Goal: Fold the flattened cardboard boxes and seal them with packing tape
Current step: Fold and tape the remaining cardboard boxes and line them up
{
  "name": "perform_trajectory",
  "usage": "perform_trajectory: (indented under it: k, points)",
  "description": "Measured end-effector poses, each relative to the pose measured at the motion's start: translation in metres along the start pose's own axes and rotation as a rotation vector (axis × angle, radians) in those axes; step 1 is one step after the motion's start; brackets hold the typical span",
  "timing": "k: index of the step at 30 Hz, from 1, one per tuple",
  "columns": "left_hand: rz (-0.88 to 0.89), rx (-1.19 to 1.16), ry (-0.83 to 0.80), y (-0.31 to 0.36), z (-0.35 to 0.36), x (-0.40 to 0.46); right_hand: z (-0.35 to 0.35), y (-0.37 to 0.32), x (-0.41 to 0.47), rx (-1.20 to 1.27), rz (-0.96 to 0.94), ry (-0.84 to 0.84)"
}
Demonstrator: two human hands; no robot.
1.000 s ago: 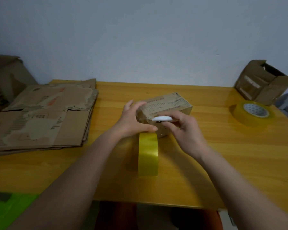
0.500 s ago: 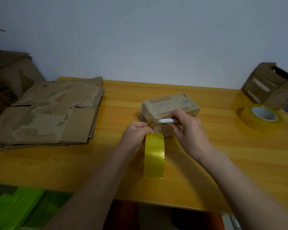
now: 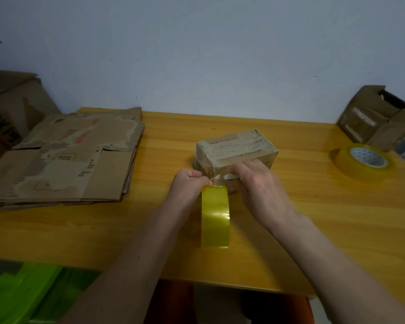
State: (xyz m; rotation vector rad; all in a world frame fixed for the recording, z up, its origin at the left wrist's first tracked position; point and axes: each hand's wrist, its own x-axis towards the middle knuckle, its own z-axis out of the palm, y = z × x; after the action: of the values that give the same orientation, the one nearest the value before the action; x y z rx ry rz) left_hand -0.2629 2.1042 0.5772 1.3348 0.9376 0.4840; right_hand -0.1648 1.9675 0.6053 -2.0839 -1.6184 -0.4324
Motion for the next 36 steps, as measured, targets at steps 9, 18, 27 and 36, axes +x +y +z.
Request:
perform_trajectory:
  k: [9, 18, 27, 36]
  points:
    - [0.002, 0.030, -0.037, 0.003, -0.001, 0.000, 0.024, 0.054, -0.049, 0.463, 0.780, -0.287]
    - [0.003, -0.049, -0.104, 0.007, 0.002, -0.005, 0.010, 0.016, 0.030, 0.305, 0.072, -0.085]
    - [-0.050, -0.204, -0.264, 0.008, -0.009, -0.008, 0.037, 0.027, 0.048, 0.302, -0.010, -0.250]
    - [0.020, -0.200, -0.261, 0.004, -0.012, -0.032, 0.041, 0.031, 0.052, 0.257, 0.016, -0.238]
